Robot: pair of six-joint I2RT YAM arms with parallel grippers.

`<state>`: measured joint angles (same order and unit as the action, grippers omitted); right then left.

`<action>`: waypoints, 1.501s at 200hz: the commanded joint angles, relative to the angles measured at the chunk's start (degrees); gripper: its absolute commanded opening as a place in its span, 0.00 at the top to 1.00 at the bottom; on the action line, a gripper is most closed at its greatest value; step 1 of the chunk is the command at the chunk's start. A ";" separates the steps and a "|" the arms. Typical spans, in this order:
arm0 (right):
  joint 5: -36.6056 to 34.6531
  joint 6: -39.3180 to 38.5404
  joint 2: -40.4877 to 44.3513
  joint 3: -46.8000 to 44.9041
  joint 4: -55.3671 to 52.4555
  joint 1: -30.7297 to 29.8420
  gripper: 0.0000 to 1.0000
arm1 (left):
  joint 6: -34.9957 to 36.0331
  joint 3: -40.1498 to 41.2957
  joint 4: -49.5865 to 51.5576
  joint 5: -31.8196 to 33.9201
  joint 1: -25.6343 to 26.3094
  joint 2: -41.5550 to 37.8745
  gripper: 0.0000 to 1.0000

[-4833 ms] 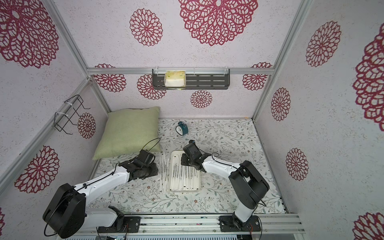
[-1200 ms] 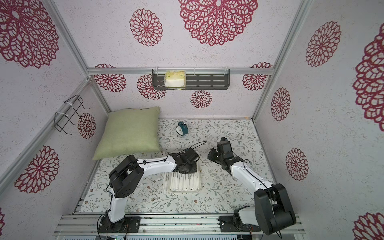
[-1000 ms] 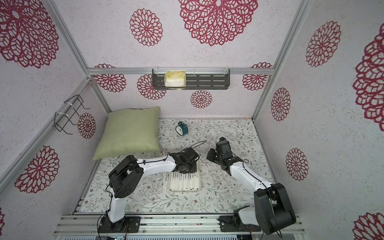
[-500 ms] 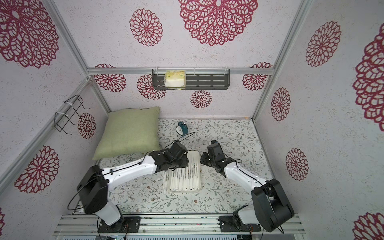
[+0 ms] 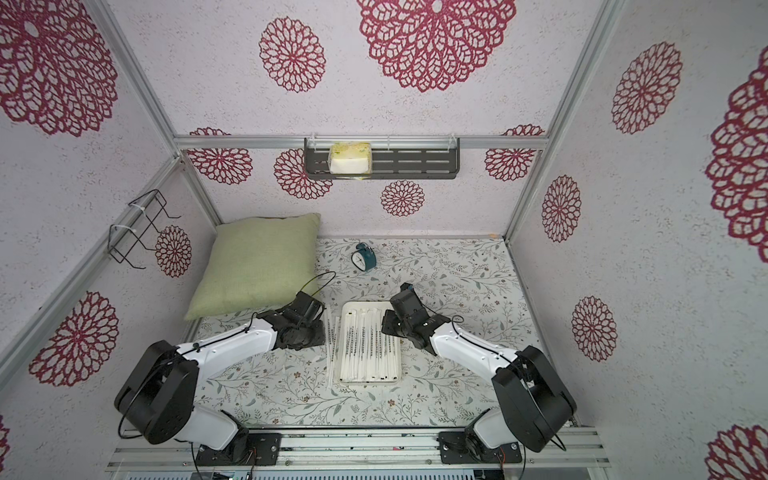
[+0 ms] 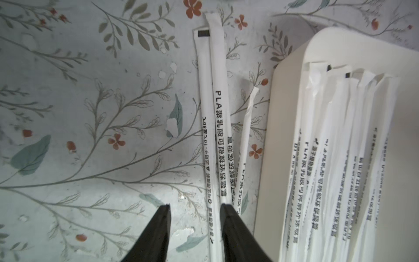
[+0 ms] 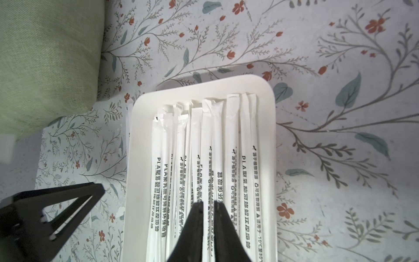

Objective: Put the straws into the storage box
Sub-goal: Pick up the straw from the center of the board, then place the straw in the storage box.

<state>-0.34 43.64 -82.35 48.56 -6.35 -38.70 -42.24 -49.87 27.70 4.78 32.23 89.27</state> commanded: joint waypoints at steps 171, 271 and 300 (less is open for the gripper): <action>-0.74 0.57 -1.79 0.66 1.58 -0.41 0.84 | 1.01 1.49 3.98 6.36 2.26 -0.78 0.92; 1.05 -4.05 6.31 -0.26 -2.50 13.13 0.84 | -8.56 -30.41 9.90 10.35 17.20 10.23 0.97; 1.54 -5.53 8.48 -0.16 -4.30 15.87 0.84 | -9.30 -37.59 6.83 7.22 19.47 21.42 0.96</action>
<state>0.23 40.95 -76.93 46.87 -8.56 -24.01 -50.13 -84.47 35.11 13.93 50.28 103.33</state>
